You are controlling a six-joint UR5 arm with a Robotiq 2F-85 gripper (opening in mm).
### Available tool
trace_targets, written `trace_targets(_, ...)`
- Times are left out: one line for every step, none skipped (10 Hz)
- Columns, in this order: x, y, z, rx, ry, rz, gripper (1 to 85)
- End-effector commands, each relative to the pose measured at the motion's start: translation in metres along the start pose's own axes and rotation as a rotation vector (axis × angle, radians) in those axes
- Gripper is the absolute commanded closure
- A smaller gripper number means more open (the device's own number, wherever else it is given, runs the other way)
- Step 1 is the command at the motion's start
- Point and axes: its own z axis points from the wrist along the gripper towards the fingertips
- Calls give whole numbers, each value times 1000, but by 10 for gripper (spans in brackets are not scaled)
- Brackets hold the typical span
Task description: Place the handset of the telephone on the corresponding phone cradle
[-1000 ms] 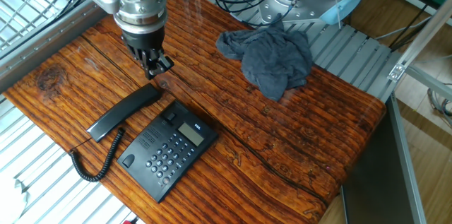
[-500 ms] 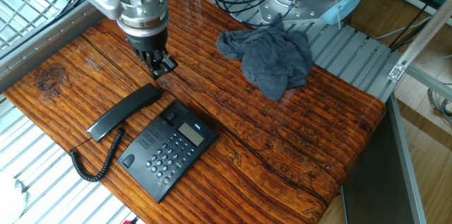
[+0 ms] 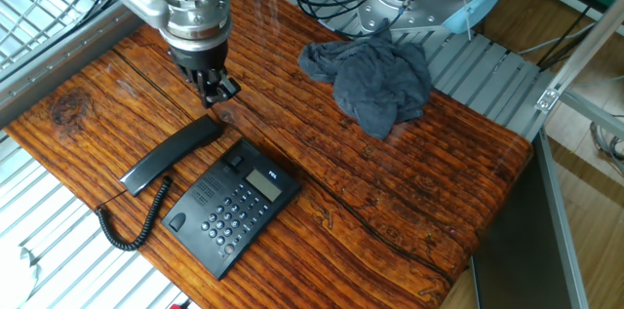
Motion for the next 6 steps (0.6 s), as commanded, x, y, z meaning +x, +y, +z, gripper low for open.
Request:
trace_targets(-6, -14, -1, 52, -23, -7, 847)
trace_targets(-12, -17, 0, 52, -20, -16, 847)
trace_targets(-21, -16, -2, 23, -13, -12, 847)
trace_targets(-31, -25, -5, 13, -9, -25, 847)
trace_targets(-38, -28, -9, -34, 12, -33, 843)
trace_targets(-42, -33, -14, -76, 33, -31, 817)
